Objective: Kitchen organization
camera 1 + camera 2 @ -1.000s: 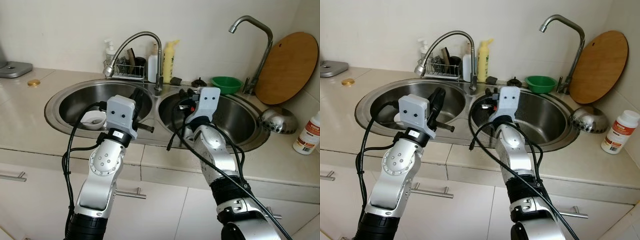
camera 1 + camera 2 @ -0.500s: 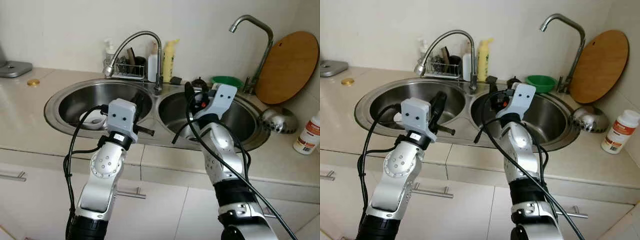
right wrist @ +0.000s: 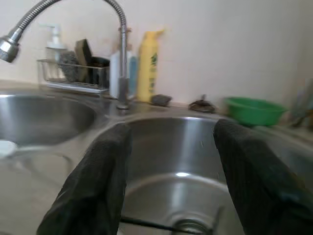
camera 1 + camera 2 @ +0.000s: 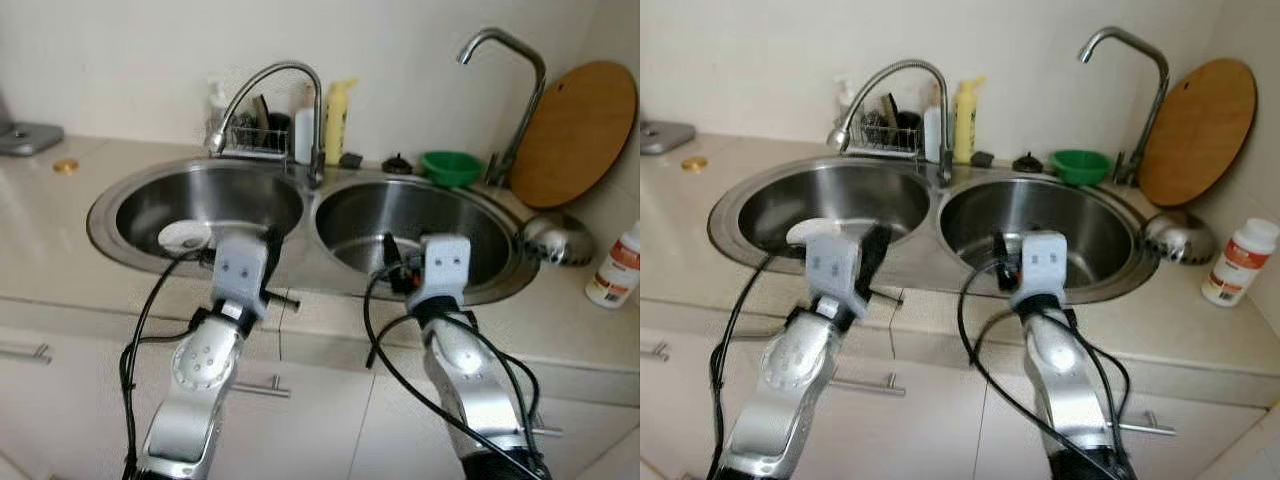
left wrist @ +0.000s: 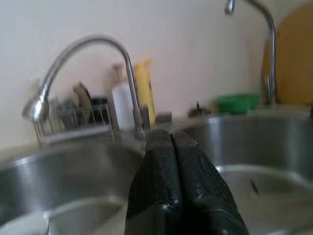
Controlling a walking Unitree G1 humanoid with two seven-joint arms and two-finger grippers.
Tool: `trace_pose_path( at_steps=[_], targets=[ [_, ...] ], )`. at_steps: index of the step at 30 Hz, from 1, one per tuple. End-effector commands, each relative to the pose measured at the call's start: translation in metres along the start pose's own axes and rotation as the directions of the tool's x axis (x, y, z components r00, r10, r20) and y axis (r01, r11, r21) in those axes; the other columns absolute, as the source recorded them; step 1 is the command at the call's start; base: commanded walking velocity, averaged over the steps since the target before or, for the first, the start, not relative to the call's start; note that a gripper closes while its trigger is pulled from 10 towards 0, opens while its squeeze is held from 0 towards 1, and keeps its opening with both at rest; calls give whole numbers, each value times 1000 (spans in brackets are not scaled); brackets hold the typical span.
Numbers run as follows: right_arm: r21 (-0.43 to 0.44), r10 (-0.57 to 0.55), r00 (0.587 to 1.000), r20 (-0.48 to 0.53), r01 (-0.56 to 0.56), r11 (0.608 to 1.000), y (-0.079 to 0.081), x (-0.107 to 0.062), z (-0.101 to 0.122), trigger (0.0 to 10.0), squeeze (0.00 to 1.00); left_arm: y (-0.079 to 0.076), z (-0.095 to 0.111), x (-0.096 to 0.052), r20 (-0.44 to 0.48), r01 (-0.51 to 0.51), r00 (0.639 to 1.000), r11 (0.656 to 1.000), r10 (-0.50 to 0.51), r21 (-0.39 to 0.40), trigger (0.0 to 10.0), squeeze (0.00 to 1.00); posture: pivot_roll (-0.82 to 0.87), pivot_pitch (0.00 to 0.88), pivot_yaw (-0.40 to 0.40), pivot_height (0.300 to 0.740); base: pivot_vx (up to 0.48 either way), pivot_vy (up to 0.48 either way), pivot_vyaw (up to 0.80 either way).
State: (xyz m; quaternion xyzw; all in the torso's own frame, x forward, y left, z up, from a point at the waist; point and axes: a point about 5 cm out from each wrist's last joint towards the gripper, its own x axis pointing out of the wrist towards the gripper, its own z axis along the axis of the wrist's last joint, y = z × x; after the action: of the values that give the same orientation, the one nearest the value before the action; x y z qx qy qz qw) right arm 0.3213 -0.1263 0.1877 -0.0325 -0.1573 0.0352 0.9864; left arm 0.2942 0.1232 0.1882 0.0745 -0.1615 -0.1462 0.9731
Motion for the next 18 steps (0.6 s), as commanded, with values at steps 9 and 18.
trace_pose_path(
  at_steps=[9, 18],
  targets=[
    [-6, -40, 983, 178, 42, 999, -1, 1, 35, 10000, 0, -1, 21, 11, 72, 2, 997, 1000, -2, 1, 10000, 0, 74, 0, -39, 740, 0, 399, 0],
    [-47, -38, 990, 133, 45, 998, 0, -7, 23, 10000, 0, -4, 18, 11, 60, 8, 998, 1000, -8, -3, 10000, 0, 69, 0, -36, 740, 0, 471, 0]
  ],
)
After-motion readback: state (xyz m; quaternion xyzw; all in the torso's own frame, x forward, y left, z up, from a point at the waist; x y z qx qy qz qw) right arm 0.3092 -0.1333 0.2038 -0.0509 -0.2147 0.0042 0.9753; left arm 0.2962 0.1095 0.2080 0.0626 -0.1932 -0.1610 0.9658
